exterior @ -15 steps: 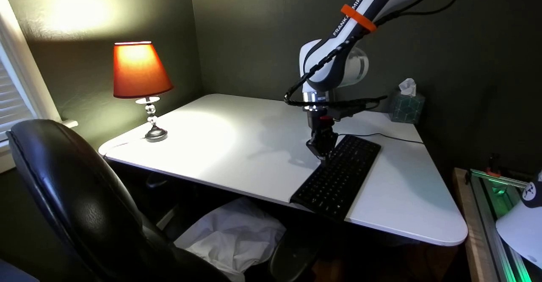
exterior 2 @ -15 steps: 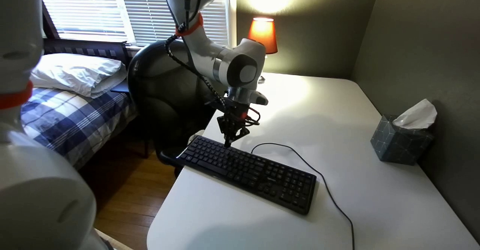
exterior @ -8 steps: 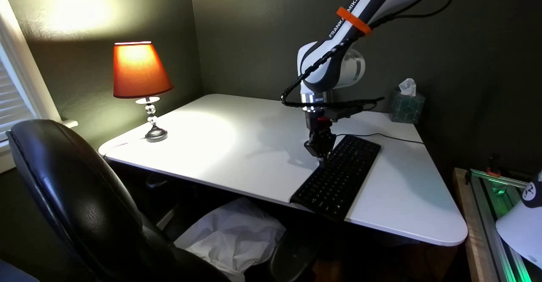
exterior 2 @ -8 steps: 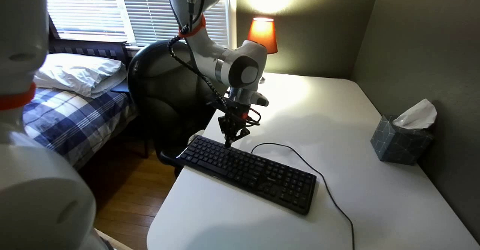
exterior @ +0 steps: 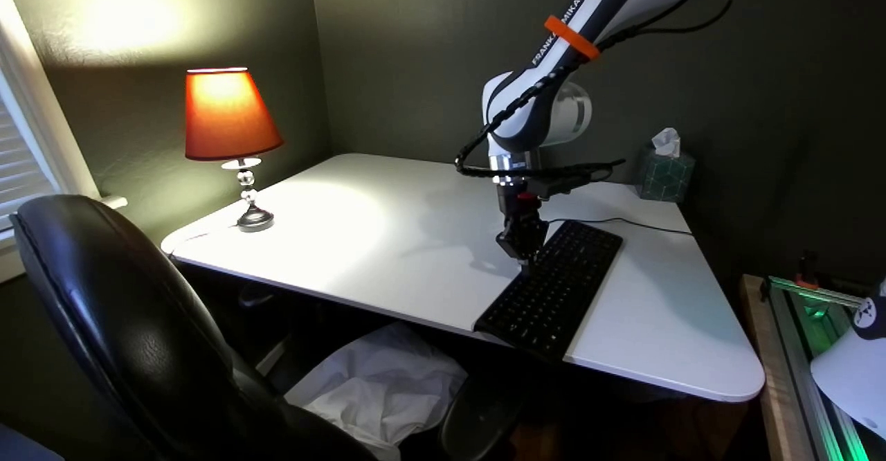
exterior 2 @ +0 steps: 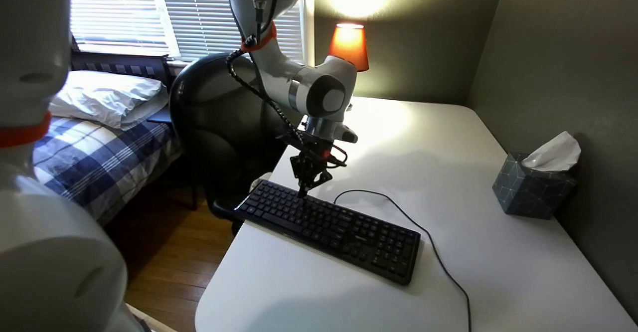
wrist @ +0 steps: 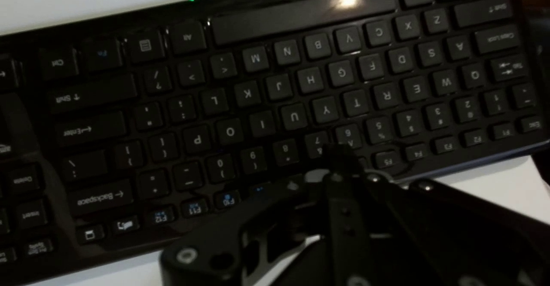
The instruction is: Press a key on the keyboard
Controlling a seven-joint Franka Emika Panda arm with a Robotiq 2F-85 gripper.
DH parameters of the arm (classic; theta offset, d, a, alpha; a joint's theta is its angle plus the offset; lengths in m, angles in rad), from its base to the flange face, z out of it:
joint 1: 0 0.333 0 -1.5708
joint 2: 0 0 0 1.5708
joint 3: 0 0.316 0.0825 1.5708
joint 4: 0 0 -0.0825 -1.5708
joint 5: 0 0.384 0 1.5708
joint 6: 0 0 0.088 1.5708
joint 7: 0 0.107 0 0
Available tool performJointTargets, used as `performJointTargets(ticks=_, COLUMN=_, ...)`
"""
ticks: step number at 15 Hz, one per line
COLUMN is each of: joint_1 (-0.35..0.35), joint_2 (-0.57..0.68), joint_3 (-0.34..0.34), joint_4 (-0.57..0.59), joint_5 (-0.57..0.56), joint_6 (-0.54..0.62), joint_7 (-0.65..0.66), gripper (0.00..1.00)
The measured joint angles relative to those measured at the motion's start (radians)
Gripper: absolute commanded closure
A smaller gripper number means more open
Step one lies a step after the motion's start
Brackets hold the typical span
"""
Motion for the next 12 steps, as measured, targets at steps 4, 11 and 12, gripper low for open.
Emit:
performJointTargets(ticks=4, joint_1=-0.002, joint_2=0.01, joint_3=0.0, joint_4=0.012, joint_5=0.0, joint_6=-0.001, joint_7=0.0, gripper=1.0)
performJointTargets(ticks=11, joint_1=-0.004, joint_2=0.031, joint_3=0.002, joint_4=0.028, joint_5=0.0, joint_6=-0.003, joint_7=0.0, gripper=1.0)
performJointTargets(ticks=12, joint_1=-0.004, joint_2=0.034, joint_3=0.002, joint_4=0.032, joint_5=0.0, joint_6=-0.005, joint_7=0.0, gripper=1.0)
